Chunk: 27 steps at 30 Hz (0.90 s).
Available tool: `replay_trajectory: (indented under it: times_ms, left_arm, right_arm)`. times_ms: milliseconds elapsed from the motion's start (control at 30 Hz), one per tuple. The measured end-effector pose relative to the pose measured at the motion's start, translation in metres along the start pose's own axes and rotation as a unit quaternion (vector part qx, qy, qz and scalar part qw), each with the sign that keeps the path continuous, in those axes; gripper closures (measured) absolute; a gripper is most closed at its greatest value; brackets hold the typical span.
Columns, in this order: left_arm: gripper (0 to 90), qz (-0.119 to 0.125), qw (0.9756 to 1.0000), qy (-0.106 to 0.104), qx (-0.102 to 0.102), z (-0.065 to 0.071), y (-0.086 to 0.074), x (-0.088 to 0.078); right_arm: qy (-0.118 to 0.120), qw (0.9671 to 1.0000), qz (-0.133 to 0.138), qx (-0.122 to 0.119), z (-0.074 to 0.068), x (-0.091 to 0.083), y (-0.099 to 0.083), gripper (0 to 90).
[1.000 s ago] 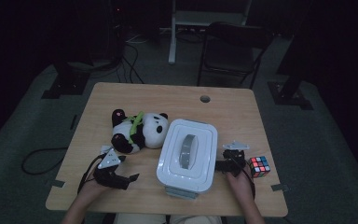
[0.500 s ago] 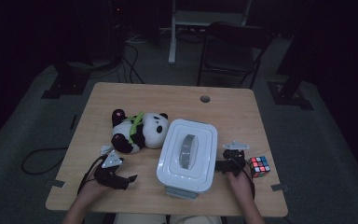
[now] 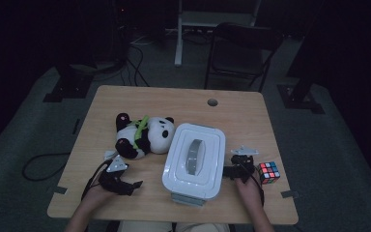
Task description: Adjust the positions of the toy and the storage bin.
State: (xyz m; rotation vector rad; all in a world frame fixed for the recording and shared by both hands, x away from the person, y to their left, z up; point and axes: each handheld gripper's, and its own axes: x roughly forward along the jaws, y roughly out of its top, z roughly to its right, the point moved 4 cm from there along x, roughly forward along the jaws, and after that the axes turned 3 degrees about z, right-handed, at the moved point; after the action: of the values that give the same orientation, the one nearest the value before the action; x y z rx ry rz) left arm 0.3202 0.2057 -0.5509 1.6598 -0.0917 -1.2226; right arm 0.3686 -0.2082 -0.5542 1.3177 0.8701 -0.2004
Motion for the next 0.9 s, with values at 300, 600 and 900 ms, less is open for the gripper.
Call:
replay_trajectory:
  times_ms: [300,600,900]
  left_arm:
    - [9.3,-0.010,0.9994,0.033,0.006,0.0064,-0.0001,0.0025]
    - [9.3,-0.009,0.9986,0.052,-0.010,0.0041,-0.0005,0.0018]
    - [9.3,-0.010,0.9986,0.052,-0.009,0.0044,-0.0011,0.0011]
  right_arm:
    - [0.000,1.0000,0.000,0.000,0.0000,0.0000,0.0000,12.7]
    - [0.000,1.0000,0.000,0.000,0.0001,0.0000,0.0000,12.6]
    - [0.000,1.0000,0.000,0.000,0.0000,0.0000,0.0000,12.6]
